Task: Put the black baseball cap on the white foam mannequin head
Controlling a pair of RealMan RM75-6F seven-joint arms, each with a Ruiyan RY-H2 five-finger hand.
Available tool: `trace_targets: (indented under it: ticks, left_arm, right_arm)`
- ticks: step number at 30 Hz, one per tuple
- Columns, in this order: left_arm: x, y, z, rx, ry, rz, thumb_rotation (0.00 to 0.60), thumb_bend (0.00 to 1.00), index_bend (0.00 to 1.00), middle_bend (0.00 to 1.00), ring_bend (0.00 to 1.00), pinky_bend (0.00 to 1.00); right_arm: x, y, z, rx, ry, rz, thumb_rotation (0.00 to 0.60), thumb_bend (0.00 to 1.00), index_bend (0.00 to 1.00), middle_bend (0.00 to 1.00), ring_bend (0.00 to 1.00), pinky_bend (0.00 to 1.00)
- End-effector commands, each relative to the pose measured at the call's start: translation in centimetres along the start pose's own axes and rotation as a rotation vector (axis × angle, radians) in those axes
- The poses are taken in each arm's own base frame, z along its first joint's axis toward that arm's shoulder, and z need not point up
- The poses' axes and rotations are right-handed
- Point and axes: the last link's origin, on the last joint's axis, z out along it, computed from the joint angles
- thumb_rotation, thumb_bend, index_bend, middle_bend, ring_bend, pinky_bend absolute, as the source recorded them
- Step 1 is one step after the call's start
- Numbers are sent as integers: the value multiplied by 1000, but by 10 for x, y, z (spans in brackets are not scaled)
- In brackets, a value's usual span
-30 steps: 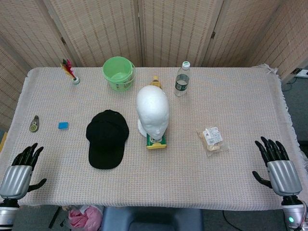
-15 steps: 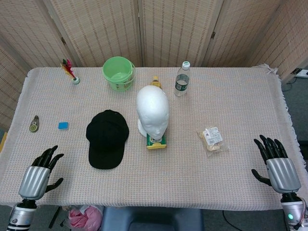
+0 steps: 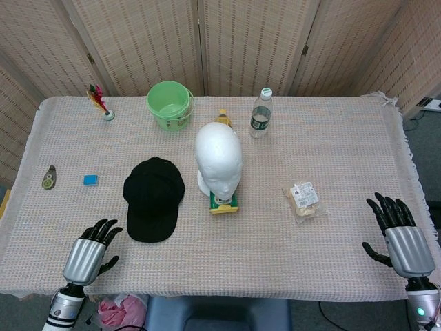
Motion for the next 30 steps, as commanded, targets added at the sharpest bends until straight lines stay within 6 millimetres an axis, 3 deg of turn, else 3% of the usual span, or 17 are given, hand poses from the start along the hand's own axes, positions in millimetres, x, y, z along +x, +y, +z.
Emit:
trace_targets:
  ticks: [1,17,30]
  left_arm:
    - [-5,10,7,-17,-2,30,600,178,318,251,217,407]
    - [-17,33,21,-18,-7,23,600,178,339,262,247,413]
    - [-40,52,21,-22,24,-18,600,179,378,308,286,443]
  right_arm:
    - [1,0,0,2,2,1,600,171,0,0,0,0]
    - [1,0,-1,5,6,2,600,172,0,0,0,0]
    - [4,1,-4,9,15,11,600,175,0,0,0,0]
